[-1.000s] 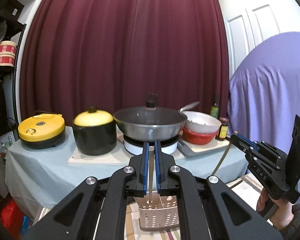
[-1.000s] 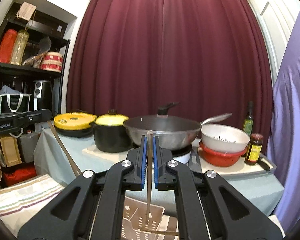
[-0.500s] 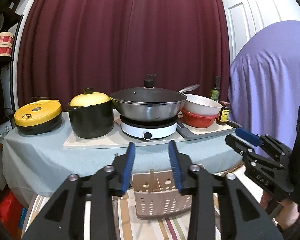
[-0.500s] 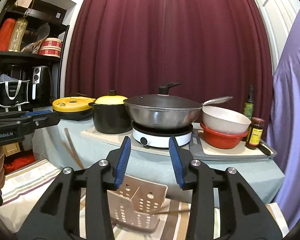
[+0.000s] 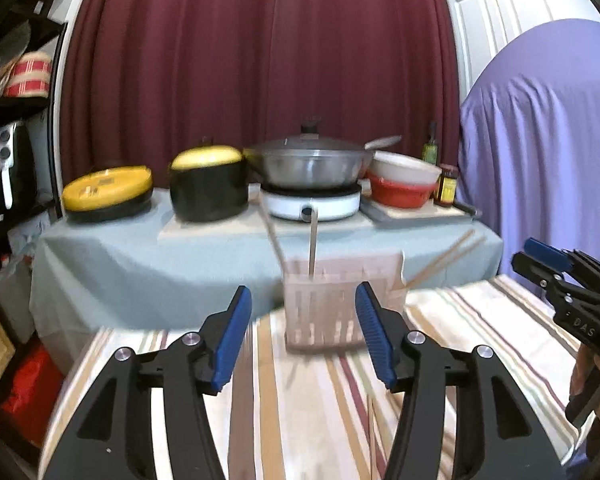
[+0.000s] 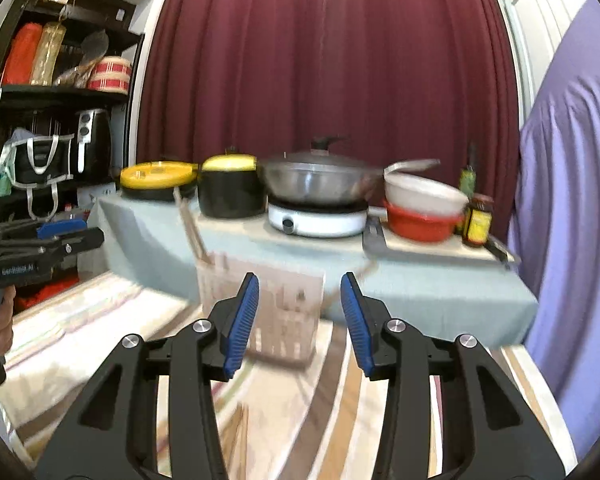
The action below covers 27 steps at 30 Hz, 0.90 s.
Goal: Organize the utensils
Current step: 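Move both tools back down toward the remaining chopsticks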
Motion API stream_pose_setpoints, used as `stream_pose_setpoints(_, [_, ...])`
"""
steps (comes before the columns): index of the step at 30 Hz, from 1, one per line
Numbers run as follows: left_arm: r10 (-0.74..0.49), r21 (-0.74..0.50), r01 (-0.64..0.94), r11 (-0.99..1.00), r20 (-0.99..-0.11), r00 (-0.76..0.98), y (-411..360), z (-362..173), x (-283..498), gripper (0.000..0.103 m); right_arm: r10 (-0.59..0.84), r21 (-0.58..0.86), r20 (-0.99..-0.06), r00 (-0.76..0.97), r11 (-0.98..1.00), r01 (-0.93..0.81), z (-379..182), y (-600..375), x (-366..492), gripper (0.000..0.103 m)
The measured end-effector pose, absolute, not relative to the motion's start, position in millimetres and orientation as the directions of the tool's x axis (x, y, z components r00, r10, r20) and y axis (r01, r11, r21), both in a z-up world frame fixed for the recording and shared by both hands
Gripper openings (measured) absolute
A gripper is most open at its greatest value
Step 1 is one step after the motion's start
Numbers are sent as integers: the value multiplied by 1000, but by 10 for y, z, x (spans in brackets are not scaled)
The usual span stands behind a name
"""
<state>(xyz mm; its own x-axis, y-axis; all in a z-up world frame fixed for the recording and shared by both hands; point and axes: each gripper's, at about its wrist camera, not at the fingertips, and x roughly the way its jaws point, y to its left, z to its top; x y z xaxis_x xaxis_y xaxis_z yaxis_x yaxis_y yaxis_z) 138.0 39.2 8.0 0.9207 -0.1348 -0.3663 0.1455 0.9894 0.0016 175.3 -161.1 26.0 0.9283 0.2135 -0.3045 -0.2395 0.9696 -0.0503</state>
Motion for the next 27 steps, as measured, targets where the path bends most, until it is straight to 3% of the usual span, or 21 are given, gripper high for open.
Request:
stream_pose_setpoints(12, [-86,-17,88,996,-470,879,437,-578,859,54,194,-16,-458,867,974,-227,-533,-1766,1032,42])
stream_pose_setpoints(27, [-88,-23,90,996,-539,838,395,-1186,354,54,236,-2,-534,812,960,-280,-1167,-1684,523,40])
